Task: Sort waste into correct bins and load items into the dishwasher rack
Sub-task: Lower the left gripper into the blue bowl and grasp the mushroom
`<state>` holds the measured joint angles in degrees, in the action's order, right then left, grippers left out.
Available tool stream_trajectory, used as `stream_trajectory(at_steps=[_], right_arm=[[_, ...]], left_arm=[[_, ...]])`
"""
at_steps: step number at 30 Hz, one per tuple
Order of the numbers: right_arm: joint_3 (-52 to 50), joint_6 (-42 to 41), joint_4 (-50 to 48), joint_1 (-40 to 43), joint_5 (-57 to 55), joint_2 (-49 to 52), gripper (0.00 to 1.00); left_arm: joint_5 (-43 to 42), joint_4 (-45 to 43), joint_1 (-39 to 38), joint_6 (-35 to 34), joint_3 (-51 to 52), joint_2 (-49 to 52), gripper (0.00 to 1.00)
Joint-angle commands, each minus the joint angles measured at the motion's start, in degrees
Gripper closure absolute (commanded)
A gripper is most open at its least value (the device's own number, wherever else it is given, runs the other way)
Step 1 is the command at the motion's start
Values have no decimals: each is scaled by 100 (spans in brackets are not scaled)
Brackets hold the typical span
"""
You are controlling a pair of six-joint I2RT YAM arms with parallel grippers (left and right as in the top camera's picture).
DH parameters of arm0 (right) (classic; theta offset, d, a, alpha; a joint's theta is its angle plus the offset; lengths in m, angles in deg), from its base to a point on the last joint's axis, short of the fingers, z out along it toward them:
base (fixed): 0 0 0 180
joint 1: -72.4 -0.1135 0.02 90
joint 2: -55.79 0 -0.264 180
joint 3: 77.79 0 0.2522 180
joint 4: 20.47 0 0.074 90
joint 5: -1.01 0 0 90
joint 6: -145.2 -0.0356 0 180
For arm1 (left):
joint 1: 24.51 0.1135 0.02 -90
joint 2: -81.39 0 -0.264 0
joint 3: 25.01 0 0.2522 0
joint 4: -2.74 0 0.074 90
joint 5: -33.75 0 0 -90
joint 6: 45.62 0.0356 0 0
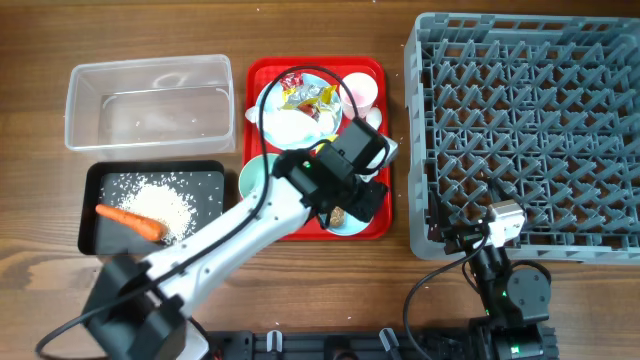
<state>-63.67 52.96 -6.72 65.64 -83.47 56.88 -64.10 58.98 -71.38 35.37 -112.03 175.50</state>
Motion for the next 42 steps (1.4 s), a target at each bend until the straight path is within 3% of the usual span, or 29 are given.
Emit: stream_trajectory(at_steps=[1,15,42], right_arm=[[-7,72,-26,-2,-55,-7,1],[-7,74,-26,-2,-55,-7,0],[-7,74,-24,-2,-55,-7,0]], left_arm=[[302,208,17,-385,-26,415,42],[603,531,17,-389,-20,1276,42],[946,535,17,-385,-15,1480,45]])
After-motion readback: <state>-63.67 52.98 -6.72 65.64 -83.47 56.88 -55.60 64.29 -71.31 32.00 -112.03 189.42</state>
